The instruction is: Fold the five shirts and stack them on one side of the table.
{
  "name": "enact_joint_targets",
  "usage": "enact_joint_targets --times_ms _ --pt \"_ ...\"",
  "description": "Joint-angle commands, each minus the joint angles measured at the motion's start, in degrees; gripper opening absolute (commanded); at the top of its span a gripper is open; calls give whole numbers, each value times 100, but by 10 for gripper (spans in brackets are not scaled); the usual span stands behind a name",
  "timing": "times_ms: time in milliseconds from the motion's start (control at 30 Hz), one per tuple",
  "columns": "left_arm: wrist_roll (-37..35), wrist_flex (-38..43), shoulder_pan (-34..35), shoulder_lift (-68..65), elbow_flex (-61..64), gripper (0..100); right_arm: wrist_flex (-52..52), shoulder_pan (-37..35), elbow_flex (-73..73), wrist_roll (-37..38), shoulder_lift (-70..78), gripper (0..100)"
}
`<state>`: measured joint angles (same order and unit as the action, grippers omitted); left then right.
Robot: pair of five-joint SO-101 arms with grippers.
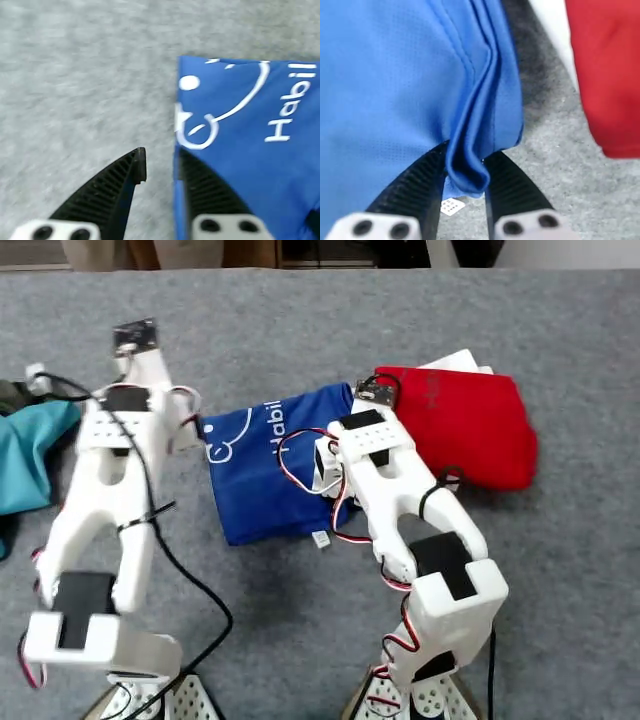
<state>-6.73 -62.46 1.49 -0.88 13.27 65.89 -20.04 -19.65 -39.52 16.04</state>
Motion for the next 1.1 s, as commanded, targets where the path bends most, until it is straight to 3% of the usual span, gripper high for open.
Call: enact_joint_targets --times_ms 0,133,367,700,900,1067 --pt "-457 290 -141 -611 -519 197 -448 242 -84 62 66 2" --pt "-563 281 -123 -1543 -1160 196 -967 418 -365 62 13 2" --pt "-554 273 105 -2598 -2418 198 -993 400 -356 62 13 2" --pt "-589 273 -290 -3310 -2769 195 -1011 400 -356 62 22 2" --pt "-580 281 -325 -3486 -2989 12 -1002 400 -356 62 13 2" --pt "-563 -158 -325 -3565 -3332 17 -659 391 -48 448 -154 2"
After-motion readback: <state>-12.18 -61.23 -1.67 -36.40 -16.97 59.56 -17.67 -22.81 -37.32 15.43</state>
